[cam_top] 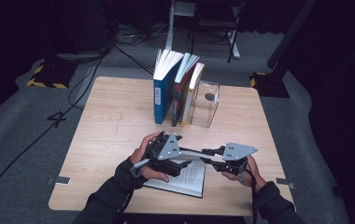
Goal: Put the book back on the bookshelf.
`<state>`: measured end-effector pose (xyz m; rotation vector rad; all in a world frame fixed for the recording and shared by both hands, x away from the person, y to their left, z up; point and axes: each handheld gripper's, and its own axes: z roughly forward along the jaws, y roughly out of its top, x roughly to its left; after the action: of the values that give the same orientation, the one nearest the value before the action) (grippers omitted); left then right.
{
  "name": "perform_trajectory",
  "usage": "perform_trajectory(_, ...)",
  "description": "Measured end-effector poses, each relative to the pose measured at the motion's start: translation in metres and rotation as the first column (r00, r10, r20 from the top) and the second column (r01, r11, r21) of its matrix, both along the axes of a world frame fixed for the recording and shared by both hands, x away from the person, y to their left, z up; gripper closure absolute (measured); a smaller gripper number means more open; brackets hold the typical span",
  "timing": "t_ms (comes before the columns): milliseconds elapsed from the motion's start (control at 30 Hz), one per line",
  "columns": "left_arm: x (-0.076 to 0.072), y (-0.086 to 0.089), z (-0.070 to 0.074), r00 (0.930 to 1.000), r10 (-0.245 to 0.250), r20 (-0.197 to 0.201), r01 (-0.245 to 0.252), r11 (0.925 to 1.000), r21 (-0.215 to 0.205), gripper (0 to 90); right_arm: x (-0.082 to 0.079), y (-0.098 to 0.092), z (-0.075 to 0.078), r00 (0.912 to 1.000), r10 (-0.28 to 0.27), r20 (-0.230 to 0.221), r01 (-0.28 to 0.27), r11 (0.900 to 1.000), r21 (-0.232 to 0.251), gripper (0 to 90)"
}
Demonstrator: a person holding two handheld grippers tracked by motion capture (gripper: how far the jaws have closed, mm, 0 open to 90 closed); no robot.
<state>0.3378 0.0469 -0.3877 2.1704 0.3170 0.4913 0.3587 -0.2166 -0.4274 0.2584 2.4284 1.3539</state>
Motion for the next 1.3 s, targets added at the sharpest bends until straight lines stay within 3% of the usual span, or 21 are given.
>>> perform_trajectory(167,0.0,-0.01,-0.008,0.9996,-0.008,-0.026,0.009,0.9988,0.049,21.3,-0.001,0.001,-0.001,0.9999,0.01,-0.002,-0.01,1.0,-0.008,68.6)
perform_trajectory(267,0.001,-0.015,-0.015,0.9992,0.021,-0.032,-0.018,0.9954,0.094,24.1,-0.001,0.001,-0.001,0.9999,0.011,-0.004,-0.011,1.0,-0.008,68.2)
perform_trajectory(333,-0.001,-0.018,-0.018,0.9977,0.067,0.008,-0.067,0.9904,0.121,27.4,-0.002,0.002,-0.001,0.9999,0.014,-0.006,-0.014,1.0,-0.01,67.4)
perform_trajectory(533,-0.002,-0.016,-0.018,0.9965,0.082,0.011,-0.083,0.9904,0.111,41.3,-0.004,0.003,-0.001,0.9999,0.014,-0.003,-0.014,1.0,-0.019,66.7)
perform_trajectory(800,-0.004,-0.015,-0.02,0.9971,0.068,0.035,-0.072,0.9886,0.132,43.4,-0.004,0.003,-0.001,0.9999,0.011,-0.007,-0.011,1.0,-0.017,66.0)
perform_trajectory(933,-0.003,-0.011,-0.021,0.9991,0.037,0.023,-0.039,0.9911,0.127,56.1,-0.004,0.003,-0.002,1.0,-0.001,-0.009,0.001,1.0,-0.011,64.3)
perform_trajectory(1133,-0.002,-0.008,-0.022,0.9994,0.029,0.017,-0.031,0.9948,0.097,59.5,-0.002,-0.002,0.0,0.9993,-0.03,-0.022,0.03,0.999,0.016,44.8)
perform_trajectory(1300,0.001,0.0,-0.021,0.9995,0.032,0.001,-0.032,0.9988,0.036,60.1,0.002,-0.02,0.0,0.9972,-0.062,-0.042,0.063,0.998,0.017,38.9)
